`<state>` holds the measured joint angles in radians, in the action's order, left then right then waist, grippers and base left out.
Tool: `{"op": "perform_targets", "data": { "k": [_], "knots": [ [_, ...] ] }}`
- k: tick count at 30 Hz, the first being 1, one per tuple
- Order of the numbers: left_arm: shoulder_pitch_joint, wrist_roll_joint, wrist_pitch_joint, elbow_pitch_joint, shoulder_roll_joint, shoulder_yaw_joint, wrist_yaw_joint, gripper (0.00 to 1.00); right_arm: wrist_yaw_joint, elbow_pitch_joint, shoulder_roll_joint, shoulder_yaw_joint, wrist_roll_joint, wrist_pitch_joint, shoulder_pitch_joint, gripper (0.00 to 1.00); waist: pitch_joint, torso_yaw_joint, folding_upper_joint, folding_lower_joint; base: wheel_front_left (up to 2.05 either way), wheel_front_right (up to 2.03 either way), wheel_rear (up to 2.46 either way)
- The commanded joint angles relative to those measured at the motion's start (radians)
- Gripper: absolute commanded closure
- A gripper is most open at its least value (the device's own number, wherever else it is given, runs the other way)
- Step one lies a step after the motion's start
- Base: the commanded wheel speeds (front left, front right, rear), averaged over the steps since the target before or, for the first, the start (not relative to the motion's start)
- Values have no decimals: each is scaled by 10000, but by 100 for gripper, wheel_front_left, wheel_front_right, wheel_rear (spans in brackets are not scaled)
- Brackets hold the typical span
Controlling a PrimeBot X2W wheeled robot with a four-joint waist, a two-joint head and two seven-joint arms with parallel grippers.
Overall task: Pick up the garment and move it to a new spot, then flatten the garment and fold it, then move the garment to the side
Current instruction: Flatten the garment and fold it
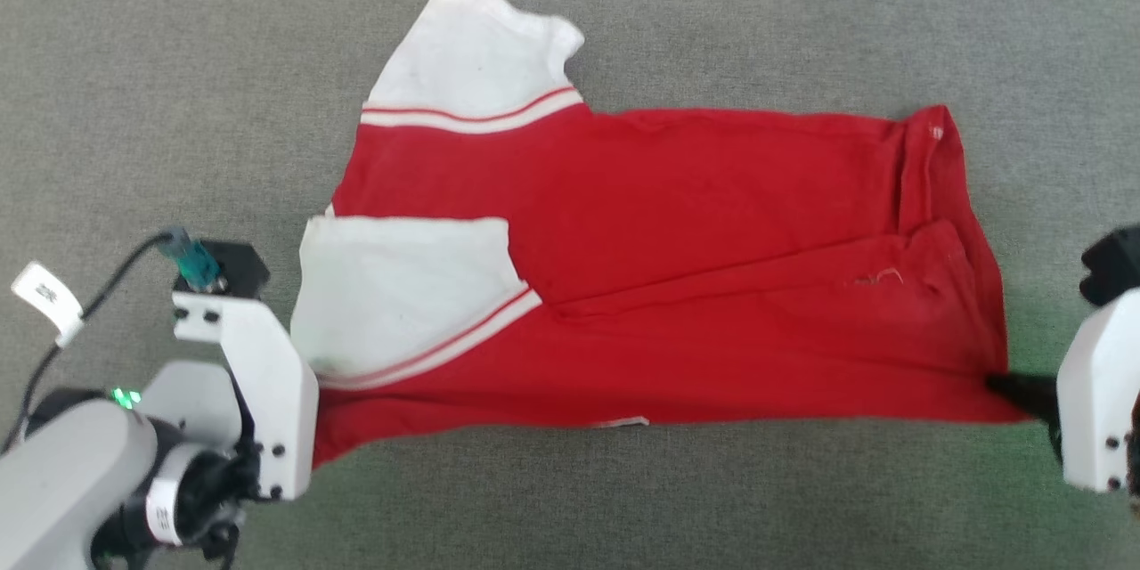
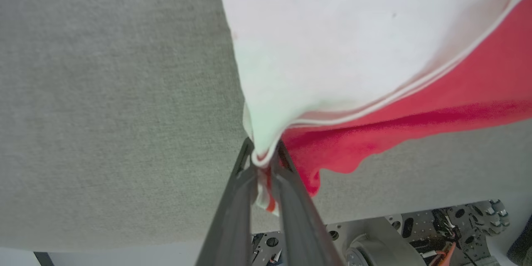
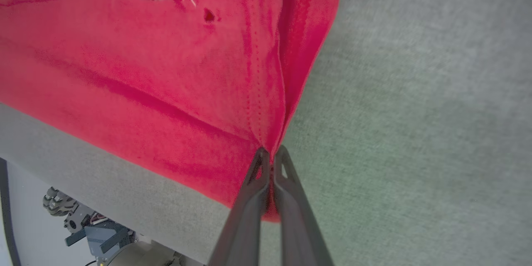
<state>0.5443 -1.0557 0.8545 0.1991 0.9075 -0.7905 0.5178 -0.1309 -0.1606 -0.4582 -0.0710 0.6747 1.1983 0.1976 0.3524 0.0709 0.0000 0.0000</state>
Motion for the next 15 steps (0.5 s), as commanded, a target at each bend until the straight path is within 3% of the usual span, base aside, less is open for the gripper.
{"op": "perform_targets", "data": {
  "k": [1, 4, 8, 9, 10, 11, 12, 13, 15],
  "knots": [
    [-236, -55, -3, 117, 61, -18, 108, 100, 4, -103, 111, -105, -59, 81, -261, 100, -5, 11, 0, 0, 0, 0, 0],
    [-669, -122, -98, 179, 67, -140, 196, 100, 4, -140, 420, -237, -97, 14, -726, 100, 10, 41, 0, 0, 0, 0, 0],
    [-912, -245, -237, -369, -276, -339, -62, 100, 4, 348, 930, -127, -258, -284, -971, 100, 78, 15, 0, 0, 0, 0, 0],
    [-884, -247, -269, -520, -393, -358, -118, 91, 4, 494, 1059, -97, -295, -394, -927, 100, 90, 4, 0, 0, 0, 0, 0],
    [-828, -271, -287, -647, -483, -379, -194, 76, 4, 645, 1114, -29, -341, -462, -858, 94, 97, -8, 0, 0, 0, 0, 0],
    [-716, -203, -374, -754, -522, -373, -292, 37, 4, 775, 1141, 36, -357, -550, -805, 73, 103, -22, 0, 0, 0, 0, 0],
    [-605, -158, -407, -854, -543, -342, -347, 3, 4, 870, 1196, 45, -377, -673, -747, 37, 105, -39, 0, 0, 0, 0, 0],
    [-524, -151, -413, -920, -552, -310, -395, 0, 4, 954, 1199, 78, -419, -795, -690, 4, 105, -50, 0, 0, 0, 0, 0],
    [-344, -47, -428, -969, -428, -219, -401, 0, 4, 1013, 1199, 115, -343, -1051, -529, 0, 88, -90, 0, 0, 0, 0, 0]
  ]
}}
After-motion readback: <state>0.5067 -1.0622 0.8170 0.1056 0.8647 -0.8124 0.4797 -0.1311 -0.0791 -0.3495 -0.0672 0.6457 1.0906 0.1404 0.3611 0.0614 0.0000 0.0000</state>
